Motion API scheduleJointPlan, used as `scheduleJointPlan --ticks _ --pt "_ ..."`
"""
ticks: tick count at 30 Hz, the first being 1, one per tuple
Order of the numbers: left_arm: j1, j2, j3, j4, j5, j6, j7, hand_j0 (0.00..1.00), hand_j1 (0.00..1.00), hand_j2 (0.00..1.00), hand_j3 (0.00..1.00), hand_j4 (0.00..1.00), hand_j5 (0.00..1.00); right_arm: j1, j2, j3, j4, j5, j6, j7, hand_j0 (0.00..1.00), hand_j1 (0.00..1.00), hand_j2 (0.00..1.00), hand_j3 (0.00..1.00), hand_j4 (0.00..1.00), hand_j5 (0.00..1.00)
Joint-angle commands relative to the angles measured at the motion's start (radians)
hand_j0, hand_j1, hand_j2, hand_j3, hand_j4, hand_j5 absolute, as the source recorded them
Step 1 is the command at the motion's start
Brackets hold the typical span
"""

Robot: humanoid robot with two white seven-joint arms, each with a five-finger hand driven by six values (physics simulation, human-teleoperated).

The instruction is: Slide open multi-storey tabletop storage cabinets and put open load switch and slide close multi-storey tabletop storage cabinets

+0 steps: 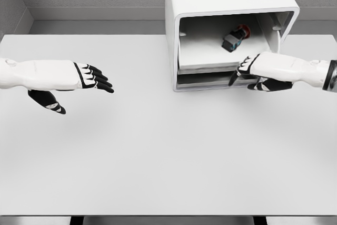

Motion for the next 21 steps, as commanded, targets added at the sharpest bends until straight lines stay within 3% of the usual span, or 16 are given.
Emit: scheduleJointPlan --ticks 1,5,8,10,11,12,13,14,16,21 --pt "0.0 0.001 0.001 0.0 0.006 0.003 0.0 1.0 1.0 1.0 1.0 1.0 1.0 -0.003 0.017 0.024 0.029 0.011 0.001 0.0 0.64 0.64 0.64 0.64 0.64 0.64" --pt "0.0 0.001 0.001 0.0 0.006 0.003 0.0 1.0 1.0 1.0 1.0 1.0 1.0 -0.051 0.046 0.053 0.079 0.014 0.001 0.0 0.64 0.64 0.64 0.64 0.64 0.64" --pt "0.0 -0.001 0.001 0.0 0.006 0.003 0.0 1.0 1.0 1.0 1.0 1.0 1.0 -0.052 0.04 0.05 0.076 0.017 0.001 0.0 0.64 0.64 0.64 0.64 0.64 0.64" --pt "0.0 -0.001 0.001 0.0 0.006 0.003 0.0 1.0 1.0 1.0 1.0 1.0 1.0 -0.043 0.035 0.044 0.023 0.018 0.001 0.0 0.74 0.74 0.74 0.74 0.74 0.74" --pt "0.0 -0.001 0.001 0.0 0.006 0.003 0.0 1.0 1.0 1.0 1.0 1.0 1.0 -0.022 0.005 0.042 -0.035 0.02 0.001 0.0 0.91 0.91 0.91 0.91 0.91 0.91" --pt "0.002 0.001 0.001 0.001 0.006 0.003 0.0 1.0 1.0 1.0 1.0 1.0 1.0 0.006 -0.032 0.036 -0.118 0.02 0.001 0.0 1.0 1.0 1.0 1.0 1.0 1.0" --pt "0.015 -0.001 0.001 0.009 -0.008 0.003 0.0 1.0 1.0 1.0 1.0 1.0 1.0 0.052 -0.063 0.001 -0.176 0.021 0.001 0.0 1.0 1.0 1.0 1.0 1.0 1.0" --pt "0.029 -0.019 0.001 0.044 -0.026 0.003 0.0 1.0 1.0 1.0 1.0 1.0 1.0 0.09 -0.065 -0.036 -0.187 0.02 0.001 0.0 1.0 1.0 1.0 1.0 1.0 1.0" --pt "0.046 -0.045 -0.022 0.087 -0.028 0.003 0.0 1.0 1.0 1.0 1.0 1.0 1.0 0.098 -0.071 -0.041 -0.187 0.02 0.001 0.0 1.0 1.0 1.0 1.0 1.0 1.0" --pt "0.048 -0.045 -0.022 0.087 -0.026 0.003 0.0 1.0 1.0 1.0 1.0 1.0 1.0 0.098 -0.069 -0.039 -0.187 0.02 0.001 0.0 1.0 1.0 1.0 1.0 1.0 1.0"
